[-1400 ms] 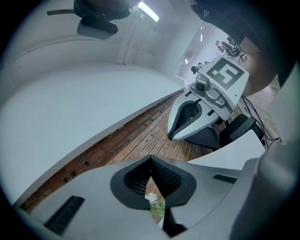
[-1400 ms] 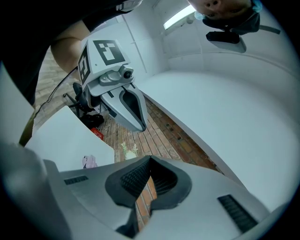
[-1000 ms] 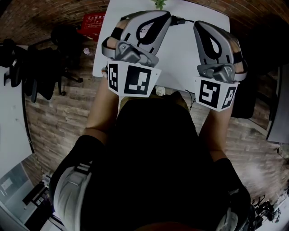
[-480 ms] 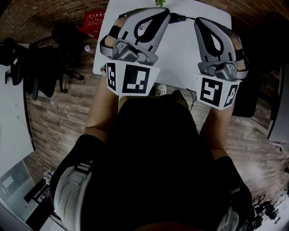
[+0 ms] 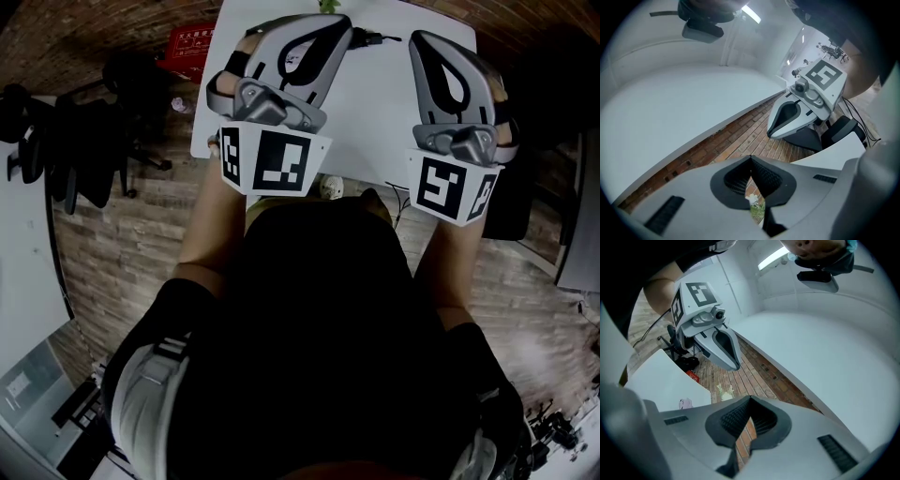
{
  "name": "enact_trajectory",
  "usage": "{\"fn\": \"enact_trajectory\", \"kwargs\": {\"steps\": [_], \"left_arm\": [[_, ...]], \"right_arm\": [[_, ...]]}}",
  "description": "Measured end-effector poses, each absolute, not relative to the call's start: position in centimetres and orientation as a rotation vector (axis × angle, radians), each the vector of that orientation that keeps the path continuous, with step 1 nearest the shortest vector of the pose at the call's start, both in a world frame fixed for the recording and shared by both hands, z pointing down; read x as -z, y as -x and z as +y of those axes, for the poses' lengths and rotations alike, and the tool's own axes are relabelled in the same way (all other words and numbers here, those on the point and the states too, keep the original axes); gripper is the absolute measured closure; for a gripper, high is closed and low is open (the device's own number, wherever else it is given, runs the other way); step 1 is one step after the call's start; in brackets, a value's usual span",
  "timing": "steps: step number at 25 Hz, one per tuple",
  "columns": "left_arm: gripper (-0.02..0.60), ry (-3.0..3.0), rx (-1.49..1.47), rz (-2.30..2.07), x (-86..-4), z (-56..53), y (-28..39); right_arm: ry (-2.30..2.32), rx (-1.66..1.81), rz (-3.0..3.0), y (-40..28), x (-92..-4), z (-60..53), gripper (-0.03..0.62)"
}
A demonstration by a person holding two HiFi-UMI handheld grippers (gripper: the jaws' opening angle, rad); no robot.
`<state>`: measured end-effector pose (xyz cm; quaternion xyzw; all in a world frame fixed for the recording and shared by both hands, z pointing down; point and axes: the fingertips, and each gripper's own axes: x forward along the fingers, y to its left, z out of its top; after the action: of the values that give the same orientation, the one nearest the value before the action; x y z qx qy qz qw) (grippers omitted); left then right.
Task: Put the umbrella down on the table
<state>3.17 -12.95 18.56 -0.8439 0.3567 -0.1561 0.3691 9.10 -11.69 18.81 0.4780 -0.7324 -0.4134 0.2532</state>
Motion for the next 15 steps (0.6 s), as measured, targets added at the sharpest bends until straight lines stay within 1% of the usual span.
{"fn": "enact_trajectory", "kwargs": {"steps": [15], "left_arm": [[0.569,2.186,0.375,0.901,-17.92,-12.84,-2.59]], "right_arm": [[-1.303,1.134,-1.924,-8.28,-18.84,-11.17,0.566]]}}
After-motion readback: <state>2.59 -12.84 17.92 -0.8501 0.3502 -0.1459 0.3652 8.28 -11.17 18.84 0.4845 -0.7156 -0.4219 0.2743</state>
